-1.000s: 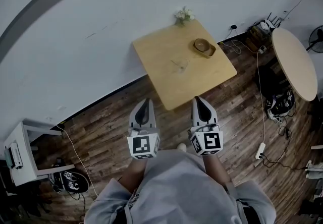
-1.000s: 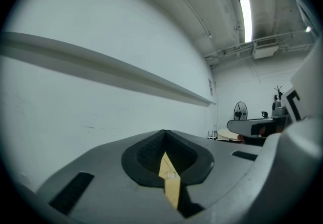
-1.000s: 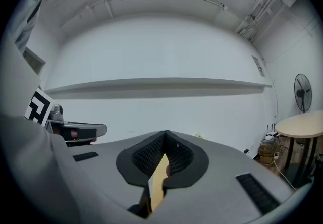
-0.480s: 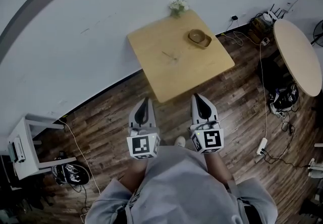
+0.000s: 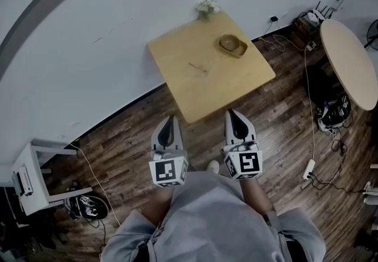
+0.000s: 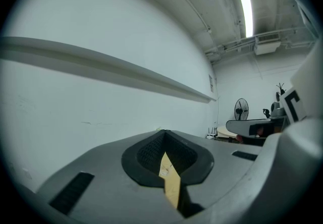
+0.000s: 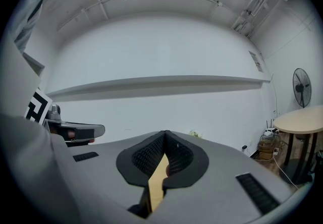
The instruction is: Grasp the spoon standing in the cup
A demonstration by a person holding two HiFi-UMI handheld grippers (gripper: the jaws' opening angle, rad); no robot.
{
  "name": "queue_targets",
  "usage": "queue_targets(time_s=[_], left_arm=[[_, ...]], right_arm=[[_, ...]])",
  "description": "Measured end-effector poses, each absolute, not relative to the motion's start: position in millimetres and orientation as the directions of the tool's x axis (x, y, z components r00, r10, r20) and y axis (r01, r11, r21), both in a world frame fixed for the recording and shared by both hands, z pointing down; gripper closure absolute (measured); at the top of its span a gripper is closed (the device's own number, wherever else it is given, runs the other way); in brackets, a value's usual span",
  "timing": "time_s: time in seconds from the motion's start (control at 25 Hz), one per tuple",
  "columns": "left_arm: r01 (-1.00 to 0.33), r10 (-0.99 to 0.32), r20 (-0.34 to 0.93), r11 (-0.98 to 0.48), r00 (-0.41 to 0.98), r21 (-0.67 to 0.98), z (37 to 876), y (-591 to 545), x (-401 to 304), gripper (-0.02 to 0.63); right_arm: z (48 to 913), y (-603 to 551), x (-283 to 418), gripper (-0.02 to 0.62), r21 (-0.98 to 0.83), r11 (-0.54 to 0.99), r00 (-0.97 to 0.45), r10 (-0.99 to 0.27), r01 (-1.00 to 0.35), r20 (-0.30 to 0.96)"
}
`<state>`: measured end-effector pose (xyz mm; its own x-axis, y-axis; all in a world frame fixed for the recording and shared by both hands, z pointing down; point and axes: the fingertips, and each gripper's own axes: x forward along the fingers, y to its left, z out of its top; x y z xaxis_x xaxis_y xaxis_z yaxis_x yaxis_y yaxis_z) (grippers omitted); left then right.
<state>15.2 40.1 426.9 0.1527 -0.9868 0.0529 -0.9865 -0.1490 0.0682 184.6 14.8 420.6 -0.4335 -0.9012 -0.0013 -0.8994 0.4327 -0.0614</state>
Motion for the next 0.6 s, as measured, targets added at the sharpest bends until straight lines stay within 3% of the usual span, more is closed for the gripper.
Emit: queue_targets(time_s=[0.6], left_arm=[[-0.981, -0.982, 0.012, -0.19, 0.19, 0.04, 420.7, -56.5, -61.8, 0.606]], right_arm=[[413.3, -72.6, 109.1, 0.597, -0.027, 0.404, -0.403, -0.915, -0.915, -0.011]])
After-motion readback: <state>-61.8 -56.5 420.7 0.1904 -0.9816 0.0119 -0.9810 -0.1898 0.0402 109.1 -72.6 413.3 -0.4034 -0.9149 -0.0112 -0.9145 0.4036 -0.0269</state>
